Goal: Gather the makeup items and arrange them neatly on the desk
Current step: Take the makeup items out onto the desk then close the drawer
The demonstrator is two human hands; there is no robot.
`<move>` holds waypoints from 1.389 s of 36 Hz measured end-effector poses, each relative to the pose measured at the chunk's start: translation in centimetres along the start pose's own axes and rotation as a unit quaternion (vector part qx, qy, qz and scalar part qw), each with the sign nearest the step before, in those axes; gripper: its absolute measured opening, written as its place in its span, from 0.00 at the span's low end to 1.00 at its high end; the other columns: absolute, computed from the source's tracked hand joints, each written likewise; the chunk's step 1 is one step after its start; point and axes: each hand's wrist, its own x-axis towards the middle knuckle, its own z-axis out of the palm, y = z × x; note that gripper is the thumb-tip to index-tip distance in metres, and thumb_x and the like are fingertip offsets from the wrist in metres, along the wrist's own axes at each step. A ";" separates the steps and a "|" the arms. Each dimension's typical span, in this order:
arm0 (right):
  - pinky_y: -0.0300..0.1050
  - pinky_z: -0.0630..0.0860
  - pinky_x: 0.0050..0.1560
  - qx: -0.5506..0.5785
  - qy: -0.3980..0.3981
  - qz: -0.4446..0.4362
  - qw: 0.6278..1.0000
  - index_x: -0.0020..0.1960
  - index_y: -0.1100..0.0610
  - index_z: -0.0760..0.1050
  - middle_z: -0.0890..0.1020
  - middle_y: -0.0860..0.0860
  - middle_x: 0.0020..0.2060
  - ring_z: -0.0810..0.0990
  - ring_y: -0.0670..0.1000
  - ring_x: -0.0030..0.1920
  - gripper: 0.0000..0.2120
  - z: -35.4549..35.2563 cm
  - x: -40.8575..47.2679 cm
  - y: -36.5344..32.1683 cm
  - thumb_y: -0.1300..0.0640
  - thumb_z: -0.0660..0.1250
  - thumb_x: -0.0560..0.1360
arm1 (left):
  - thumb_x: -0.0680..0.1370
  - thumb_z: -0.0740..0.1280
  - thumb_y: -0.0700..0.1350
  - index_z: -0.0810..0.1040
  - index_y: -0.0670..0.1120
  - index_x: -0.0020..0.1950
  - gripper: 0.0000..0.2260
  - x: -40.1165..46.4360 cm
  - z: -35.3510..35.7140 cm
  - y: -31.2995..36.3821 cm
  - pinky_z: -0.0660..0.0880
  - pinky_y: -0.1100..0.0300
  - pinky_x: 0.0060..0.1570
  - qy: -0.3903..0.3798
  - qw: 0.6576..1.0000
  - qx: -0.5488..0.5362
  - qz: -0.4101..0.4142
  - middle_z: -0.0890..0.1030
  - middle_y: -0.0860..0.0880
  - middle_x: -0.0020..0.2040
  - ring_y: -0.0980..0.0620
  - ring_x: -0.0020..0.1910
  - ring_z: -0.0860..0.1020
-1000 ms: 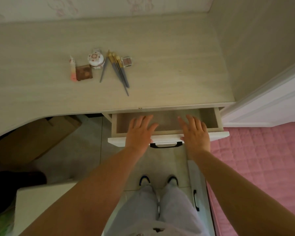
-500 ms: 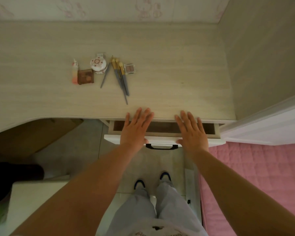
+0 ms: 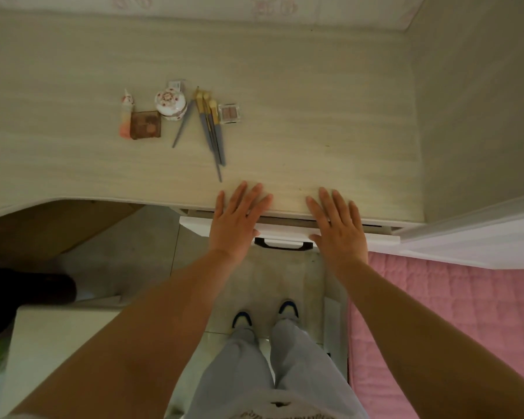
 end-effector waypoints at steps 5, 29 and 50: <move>0.52 0.37 0.73 0.005 0.019 -0.009 1.000 0.71 0.46 0.29 0.35 0.49 0.74 0.42 0.55 0.76 0.37 0.5 0.1 0.3 0.45 0.55 0.79 | 0.73 0.71 0.45 0.62 0.52 0.74 0.32 0.2 0.2 -0.1 0.46 0.42 0.72 0.042 0.999 0.001 0.008 0.60 0.49 0.76 0.44 0.76 0.54; 0.62 0.69 0.62 0.043 0.192 -0.010 0.980 0.69 0.52 0.65 0.74 0.56 0.66 0.74 0.61 0.64 0.39 0.8 0.5 0.0 0.57 0.79 0.62 | 0.60 0.80 0.42 0.79 0.48 0.61 0.30 0.5 0.6 0.0 0.66 0.37 0.62 0.158 0.987 0.012 0.022 0.77 0.45 0.64 0.39 0.65 0.73; 0.47 0.56 0.72 0.153 0.007 0.108 0.982 0.76 0.50 0.51 0.52 0.50 0.76 0.51 0.52 0.75 0.29 -2.3 -5.0 -4.3 0.54 0.59 0.78 | 0.78 0.61 0.48 0.53 0.53 0.76 0.29 -3.3 -3.9 3.4 0.44 0.45 0.73 -0.011 0.996 -0.042 0.083 0.60 0.52 0.76 0.50 0.76 0.49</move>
